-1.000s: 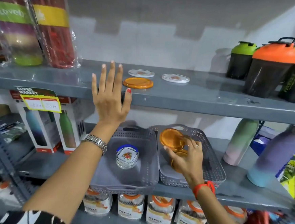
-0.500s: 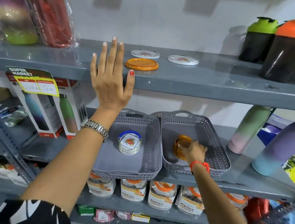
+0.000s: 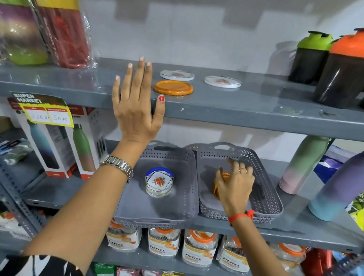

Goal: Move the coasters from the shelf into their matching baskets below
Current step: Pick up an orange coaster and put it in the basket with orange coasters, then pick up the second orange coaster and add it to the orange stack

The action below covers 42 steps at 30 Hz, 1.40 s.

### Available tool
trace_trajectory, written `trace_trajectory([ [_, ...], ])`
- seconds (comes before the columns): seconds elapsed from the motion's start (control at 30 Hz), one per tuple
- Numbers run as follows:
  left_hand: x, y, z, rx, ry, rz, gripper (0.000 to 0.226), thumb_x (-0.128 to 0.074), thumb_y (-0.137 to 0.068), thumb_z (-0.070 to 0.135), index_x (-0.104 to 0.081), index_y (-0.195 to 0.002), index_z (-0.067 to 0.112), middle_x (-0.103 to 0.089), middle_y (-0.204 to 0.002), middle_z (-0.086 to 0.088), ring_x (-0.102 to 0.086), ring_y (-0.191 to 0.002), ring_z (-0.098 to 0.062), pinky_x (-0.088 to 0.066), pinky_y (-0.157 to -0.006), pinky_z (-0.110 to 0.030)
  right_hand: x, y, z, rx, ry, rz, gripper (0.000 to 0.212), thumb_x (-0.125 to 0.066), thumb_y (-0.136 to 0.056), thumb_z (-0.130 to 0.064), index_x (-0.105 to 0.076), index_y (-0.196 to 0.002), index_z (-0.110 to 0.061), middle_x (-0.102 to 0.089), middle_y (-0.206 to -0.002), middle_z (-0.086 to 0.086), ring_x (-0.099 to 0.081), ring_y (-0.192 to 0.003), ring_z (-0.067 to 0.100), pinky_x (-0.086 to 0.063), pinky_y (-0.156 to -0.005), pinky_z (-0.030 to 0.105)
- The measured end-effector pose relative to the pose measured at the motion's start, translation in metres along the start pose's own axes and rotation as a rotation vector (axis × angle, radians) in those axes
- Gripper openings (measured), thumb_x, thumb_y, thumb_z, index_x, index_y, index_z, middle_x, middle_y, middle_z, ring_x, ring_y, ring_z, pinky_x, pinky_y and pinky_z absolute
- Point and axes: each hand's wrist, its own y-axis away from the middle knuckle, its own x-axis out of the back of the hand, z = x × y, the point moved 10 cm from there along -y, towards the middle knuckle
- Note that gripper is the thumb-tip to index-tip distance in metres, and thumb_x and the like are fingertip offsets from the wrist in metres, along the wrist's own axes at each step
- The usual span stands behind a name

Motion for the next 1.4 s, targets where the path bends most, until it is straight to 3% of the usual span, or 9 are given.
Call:
trace_trajectory([
  [0.1, -0.001, -0.001, 0.000, 0.004, 0.002, -0.014, 0.061, -0.025, -0.097, 0.043, -0.038, -0.144, 0.007, -0.040, -0.148, -0.009, -0.035, -0.137, -0.024, -0.018, -0.115, -0.041, 0.104, 0.015, -0.064, 0.263, -0.376, 0.474, 0.022, -0.053, -0.084, -0.022, -0.068, -0.090, -0.006, -0.068, -0.086, 0.008, -0.051, -0.076, 0.029, -0.037, -0.073, 0.034],
  [0.23, -0.001, -0.001, 0.000, 0.011, 0.030, -0.042, 0.061, -0.027, -0.096, 0.043, -0.038, -0.143, 0.006, -0.039, -0.148, -0.010, -0.034, -0.138, -0.024, -0.014, -0.116, -0.039, 0.189, 0.000, -0.124, 0.405, -0.505, 0.671, 0.012, -0.057, -0.082, -0.010, -0.066, -0.077, -0.006, -0.067, -0.073, 0.005, -0.050, -0.067, 0.026, -0.035, -0.069, 0.031],
  [0.3, -0.001, -0.002, 0.000, 0.011, 0.050, -0.056, 0.061, -0.028, -0.096, 0.042, -0.038, -0.144, 0.006, -0.039, -0.149, -0.010, -0.033, -0.138, -0.024, -0.013, -0.116, -0.038, 0.195, -0.031, -0.151, 0.383, -0.467, 0.570, 0.015, -0.055, -0.081, -0.020, -0.067, -0.081, -0.011, -0.068, -0.077, 0.002, -0.050, -0.074, 0.024, -0.039, -0.071, 0.032],
  [0.5, -0.003, -0.001, 0.000, 0.014, 0.064, -0.090, 0.061, -0.023, -0.098, 0.043, -0.036, -0.144, 0.006, -0.037, -0.150, -0.009, -0.032, -0.139, -0.024, -0.018, -0.115, -0.043, 0.105, -0.110, -0.206, 0.225, -0.089, -0.228, 0.063, -0.063, -0.072, -0.064, -0.063, -0.099, -0.007, -0.067, -0.106, 0.015, -0.049, -0.111, 0.036, -0.045, -0.091, 0.047],
  [0.7, -0.005, 0.000, 0.000, 0.000, 0.078, -0.113, 0.060, -0.029, -0.096, 0.040, -0.031, -0.146, 0.007, -0.035, -0.151, -0.009, -0.030, -0.140, -0.025, -0.020, -0.115, -0.046, 0.071, -0.118, -0.223, 0.189, -0.085, -0.382, 0.056, -0.068, -0.064, -0.066, -0.051, -0.080, -0.015, -0.065, -0.106, 0.014, -0.056, -0.106, 0.036, -0.046, -0.091, 0.046],
  [0.8, -0.004, -0.001, 0.000, -0.003, 0.084, -0.121, 0.058, -0.030, -0.096, 0.038, -0.032, -0.145, 0.007, -0.036, -0.150, -0.009, -0.031, -0.139, -0.025, -0.020, -0.114, -0.046, 0.083, -0.118, -0.221, 0.183, -0.140, -0.257, 0.054, -0.071, -0.060, -0.062, -0.056, -0.079, -0.014, -0.068, -0.100, 0.013, -0.058, -0.105, 0.035, -0.045, -0.093, 0.047],
  [0.97, -0.003, -0.002, 0.001, -0.001, 0.087, -0.117, 0.056, -0.030, -0.098, 0.039, -0.033, -0.144, 0.007, -0.038, -0.149, -0.010, -0.033, -0.138, -0.027, -0.020, -0.114, -0.045, 0.138, -0.109, -0.207, 0.250, -0.219, 0.151, 0.094, -0.069, -0.061, -0.069, -0.049, -0.133, -0.012, -0.063, -0.125, 0.010, -0.051, -0.117, 0.034, -0.034, -0.106, 0.052],
  [1.17, -0.001, -0.003, 0.000, 0.017, 0.112, -0.089, 0.057, -0.033, -0.095, 0.038, -0.040, -0.142, 0.007, -0.040, -0.148, -0.008, -0.036, -0.137, -0.026, -0.023, -0.113, -0.044, 0.214, -0.068, -0.195, 0.387, -0.490, 0.522, 0.099, -0.066, -0.064, -0.064, -0.044, -0.136, -0.001, -0.063, -0.120, 0.009, -0.053, -0.106, 0.032, -0.043, -0.096, 0.049],
  [1.4, -0.002, -0.003, 0.001, 0.007, 0.076, -0.098, 0.059, -0.022, -0.100, 0.044, -0.032, -0.144, 0.007, -0.037, -0.148, -0.009, -0.036, -0.135, -0.025, -0.022, -0.112, -0.044, 0.266, -0.031, -0.196, 0.496, -0.551, 0.668, 0.091, -0.073, -0.069, -0.054, -0.046, -0.133, 0.005, -0.061, -0.121, 0.014, -0.048, -0.108, 0.025, -0.047, -0.091, 0.042],
])
